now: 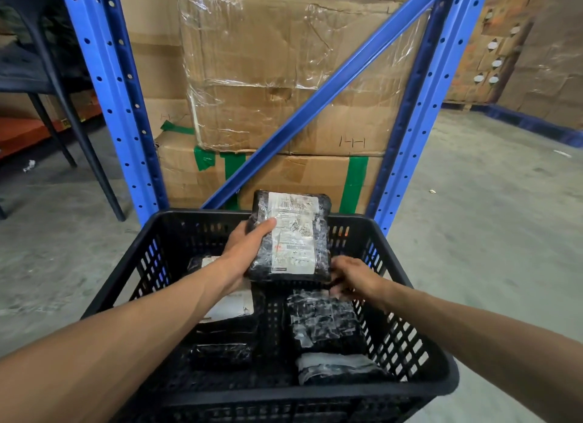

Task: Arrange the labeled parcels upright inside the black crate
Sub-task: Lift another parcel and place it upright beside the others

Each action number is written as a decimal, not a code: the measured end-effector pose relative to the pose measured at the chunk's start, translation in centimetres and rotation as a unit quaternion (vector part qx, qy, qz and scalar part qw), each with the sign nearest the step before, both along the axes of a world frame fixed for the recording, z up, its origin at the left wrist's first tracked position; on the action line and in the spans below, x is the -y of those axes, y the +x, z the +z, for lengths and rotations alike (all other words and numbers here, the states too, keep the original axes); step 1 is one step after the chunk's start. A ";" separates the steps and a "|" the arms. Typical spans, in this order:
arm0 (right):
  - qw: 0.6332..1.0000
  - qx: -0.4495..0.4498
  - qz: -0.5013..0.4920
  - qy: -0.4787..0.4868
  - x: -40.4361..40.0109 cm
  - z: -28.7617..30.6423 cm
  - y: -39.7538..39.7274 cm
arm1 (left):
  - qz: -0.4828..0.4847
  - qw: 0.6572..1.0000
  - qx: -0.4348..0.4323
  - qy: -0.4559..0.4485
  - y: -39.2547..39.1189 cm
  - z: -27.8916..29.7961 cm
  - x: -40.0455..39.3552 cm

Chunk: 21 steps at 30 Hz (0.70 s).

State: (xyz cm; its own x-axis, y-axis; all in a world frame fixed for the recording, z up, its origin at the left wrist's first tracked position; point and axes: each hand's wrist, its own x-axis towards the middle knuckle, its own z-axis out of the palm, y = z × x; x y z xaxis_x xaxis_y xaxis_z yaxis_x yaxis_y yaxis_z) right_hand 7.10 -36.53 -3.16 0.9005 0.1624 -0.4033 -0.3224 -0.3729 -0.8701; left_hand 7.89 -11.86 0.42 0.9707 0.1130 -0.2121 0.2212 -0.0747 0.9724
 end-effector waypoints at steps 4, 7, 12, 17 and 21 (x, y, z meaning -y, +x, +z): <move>0.887 0.077 0.300 -0.342 -0.9 -3.4 -0.1 | -0.001 1.000 0.025 -0.003 0.2 -0.6 -1.1; 0.729 0.099 0.431 -0.523 -2.4 -6.2 -0.1 | 0.001 1.000 0.027 -0.009 0.3 -1.4 -1.5; 0.660 0.118 0.463 -0.580 -2.8 -6.8 1.9 | -0.018 1.000 0.005 -0.017 0.1 -2.8 -1.2; 0.587 0.153 0.520 -0.602 -2.8 -7.7 1.6 | -0.034 0.999 -0.016 -0.033 0.3 -3.9 -0.3; 0.642 0.163 0.499 -0.559 -2.0 -7.6 0.8 | -0.022 0.998 0.000 -0.060 0.5 -3.5 0.4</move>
